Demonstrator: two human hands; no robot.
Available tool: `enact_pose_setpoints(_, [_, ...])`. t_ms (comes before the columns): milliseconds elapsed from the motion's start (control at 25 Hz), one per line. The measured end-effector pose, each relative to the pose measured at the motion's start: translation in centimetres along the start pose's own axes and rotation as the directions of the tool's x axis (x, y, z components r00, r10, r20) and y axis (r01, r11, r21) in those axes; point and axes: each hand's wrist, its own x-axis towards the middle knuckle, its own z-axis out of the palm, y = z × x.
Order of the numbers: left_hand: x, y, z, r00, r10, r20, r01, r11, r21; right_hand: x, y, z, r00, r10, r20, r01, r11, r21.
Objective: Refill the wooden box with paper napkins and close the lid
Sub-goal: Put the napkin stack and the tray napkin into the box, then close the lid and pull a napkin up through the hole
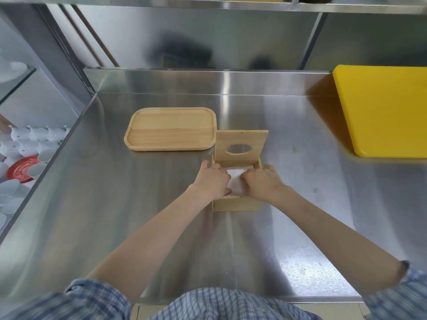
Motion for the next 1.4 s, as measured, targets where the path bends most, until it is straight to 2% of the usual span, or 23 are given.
enact_pose_setpoints(120, [-0.2, -0.1, -0.1, 0.998, -0.003, -0.06, -0.001, 0.998, -0.067, -0.3, 0.1, -0.1, 0.999, -0.003, -0.043, 0.007, 0.994, 0.112])
enact_pose_setpoints(280, [-1.3, -0.2, -0.3, 0.96, -0.132, -0.248, 0.032, 0.927, -0.372, -1.8, 0.8, -1.3, 0.971, 0.09, -0.222, 0.018, 0.897, 0.441])
enact_pose_setpoints(400, [-2.4, -1.0, -1.2, 0.887, -0.299, -0.352, 0.064, 0.834, -0.547, -2.8, 2.0, -2.2, 0.858, 0.223, -0.462, 0.116, 0.794, 0.597])
enact_pose_setpoints(480, [-2.8, -1.7, -2.1, 0.833, -0.403, -0.38, 0.098, 0.782, -0.616, -2.9, 2.9, -2.9, 0.778, 0.273, -0.566, 0.152, 0.792, 0.591])
enact_pose_setpoints(560, [-3.0, -2.4, -2.9, 0.786, -0.47, -0.402, 0.125, 0.757, -0.641, -2.7, 3.6, -3.5, 0.73, 0.262, -0.631, 0.181, 0.816, 0.548])
enact_pose_setpoints(680, [-2.6, -3.0, -4.1, 0.778, -0.461, -0.426, 0.099, 0.761, -0.641, -2.0, 4.1, -4.4, 0.72, 0.22, -0.658, 0.206, 0.838, 0.506])
enact_pose_setpoints(840, [-1.8, -3.0, -5.1, 0.843, -0.342, -0.416, 0.02, 0.791, -0.611, -1.0, 3.7, -4.9, 0.822, 0.218, -0.526, 0.154, 0.804, 0.574])
enact_pose_setpoints(880, [-1.6, -2.8, -5.2, 0.848, -0.329, -0.416, 0.008, 0.793, -0.61, -0.9, 3.6, -4.9, 0.829, 0.226, -0.512, 0.146, 0.797, 0.587])
enact_pose_setpoints(1040, [-1.5, -2.6, -5.4, 0.822, -0.363, -0.439, 0.002, 0.773, -0.635, -0.7, 3.7, -4.8, 0.795, 0.264, -0.546, 0.153, 0.784, 0.602])
enact_pose_setpoints(1240, [-2.1, -3.0, -5.1, 0.809, -0.384, -0.445, -0.004, 0.754, -0.657, -0.8, 4.0, -3.9, 0.759, 0.244, -0.604, 0.2, 0.795, 0.573])
enact_pose_setpoints(1400, [-3.8, -2.4, -3.5, 0.814, -0.341, -0.47, -0.098, 0.716, -0.691, -2.5, 3.7, -2.3, 0.699, 0.234, -0.675, 0.273, 0.786, 0.555])
